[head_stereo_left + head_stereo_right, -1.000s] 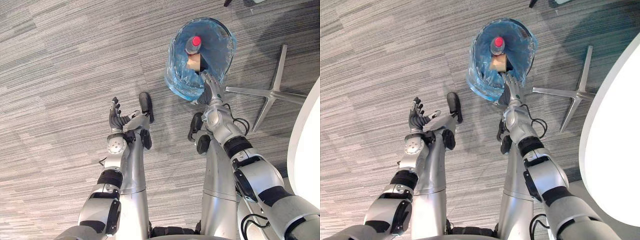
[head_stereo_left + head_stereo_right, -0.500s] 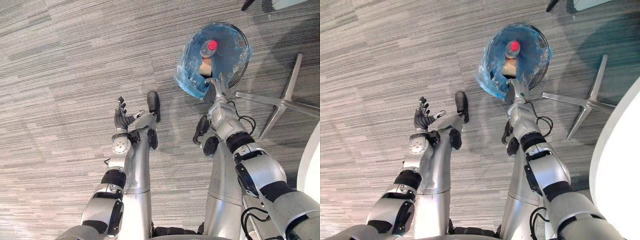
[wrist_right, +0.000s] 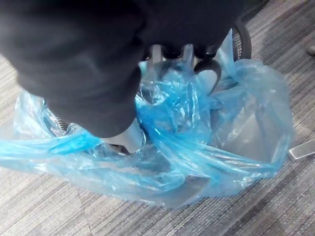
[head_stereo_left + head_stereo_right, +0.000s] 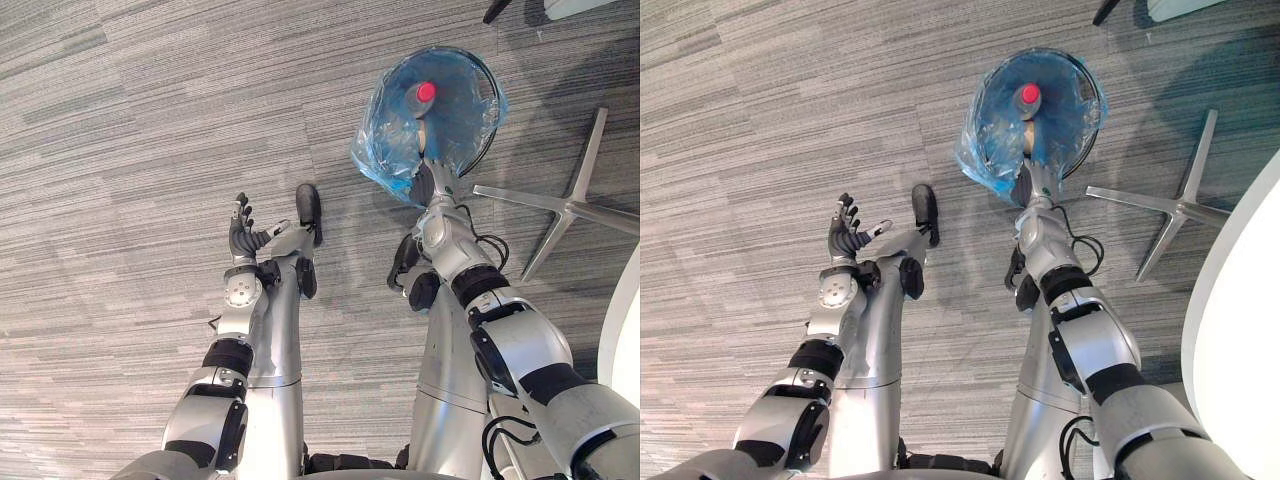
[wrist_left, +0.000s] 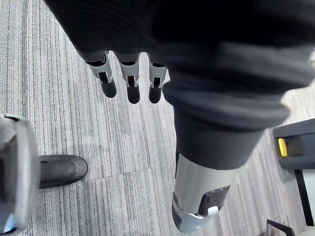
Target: Gather rubbish on tea table into small bin, then transfer packed bag to large trash can.
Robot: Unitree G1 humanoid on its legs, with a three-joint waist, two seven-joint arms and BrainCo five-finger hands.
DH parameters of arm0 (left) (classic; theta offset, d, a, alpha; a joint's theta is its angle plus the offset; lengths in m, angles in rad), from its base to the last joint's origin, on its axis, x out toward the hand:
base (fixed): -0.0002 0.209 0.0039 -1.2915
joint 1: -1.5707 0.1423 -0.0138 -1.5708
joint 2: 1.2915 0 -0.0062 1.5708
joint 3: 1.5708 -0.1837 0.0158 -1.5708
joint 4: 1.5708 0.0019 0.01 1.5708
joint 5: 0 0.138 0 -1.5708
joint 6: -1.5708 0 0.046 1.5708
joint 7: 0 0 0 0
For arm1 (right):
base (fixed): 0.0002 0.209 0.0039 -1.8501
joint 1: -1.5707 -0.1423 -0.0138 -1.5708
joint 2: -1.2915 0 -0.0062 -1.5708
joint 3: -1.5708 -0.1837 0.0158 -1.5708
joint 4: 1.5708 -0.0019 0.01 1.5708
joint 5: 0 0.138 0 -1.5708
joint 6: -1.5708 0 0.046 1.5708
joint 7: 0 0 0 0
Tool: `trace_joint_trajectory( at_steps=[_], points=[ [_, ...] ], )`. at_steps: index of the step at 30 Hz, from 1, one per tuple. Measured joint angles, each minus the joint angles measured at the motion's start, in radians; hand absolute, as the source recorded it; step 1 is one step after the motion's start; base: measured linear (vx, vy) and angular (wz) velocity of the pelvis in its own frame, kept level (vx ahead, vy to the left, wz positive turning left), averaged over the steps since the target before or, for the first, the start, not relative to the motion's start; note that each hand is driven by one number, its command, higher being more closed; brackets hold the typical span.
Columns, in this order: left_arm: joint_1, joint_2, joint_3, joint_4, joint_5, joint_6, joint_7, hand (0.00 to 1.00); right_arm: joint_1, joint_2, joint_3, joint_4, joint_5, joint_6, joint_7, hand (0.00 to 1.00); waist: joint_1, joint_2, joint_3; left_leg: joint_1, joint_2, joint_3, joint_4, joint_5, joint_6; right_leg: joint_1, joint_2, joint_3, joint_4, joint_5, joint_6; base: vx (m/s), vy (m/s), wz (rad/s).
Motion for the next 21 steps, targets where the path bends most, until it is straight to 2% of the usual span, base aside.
trace_joint_trajectory(
  at_steps=[3, 11, 17, 21],
  points=[
    [0.000, -0.006, 0.008, -0.001, 0.000, 0.002, 0.000, 0.00, 0.027, 0.003, 0.000, -0.070, 0.038, -0.005, -0.006, 1.00, 0.000, 0.000, 0.000, 0.003, 0.004, 0.000, 0.005, 0.000, 0.000, 0.003, 0.003, 0.000, 0.002, 0.000, 0.000, -0.05, -0.012, -0.04],
    [0.042, -0.034, 0.039, -0.021, 0.012, 0.033, -0.001, 0.00, 0.220, 0.065, -0.001, -0.439, 0.193, -0.054, -0.018, 1.00, -0.011, 0.000, 0.000, 0.073, 0.017, 0.000, 0.013, -0.008, -0.004, 0.074, 0.013, 0.000, 0.001, -0.005, 0.000, -0.06, -0.024, -0.05],
    [0.159, -0.050, 0.034, -0.054, 0.033, 0.069, -0.003, 0.00, 0.433, 0.144, -0.005, -0.676, 0.353, -0.125, -0.009, 1.00, -0.035, -0.003, -0.002, 0.246, 0.024, 0.008, -0.045, -0.011, -0.007, 0.251, 0.027, -0.006, -0.074, 0.002, 0.003, -0.02, -0.038, -0.06],
    [0.219, -0.046, -0.012, -0.092, 0.046, 0.074, -0.015, 0.00, 0.558, 0.155, -0.003, -0.789, 0.404, -0.153, 0.018, 1.00, -0.035, -0.008, -0.004, 0.375, 0.023, 0.023, -0.095, -0.011, -0.008, 0.378, 0.031, -0.006, -0.131, 0.007, 0.010, 0.04, -0.054, -0.05]
  ],
)
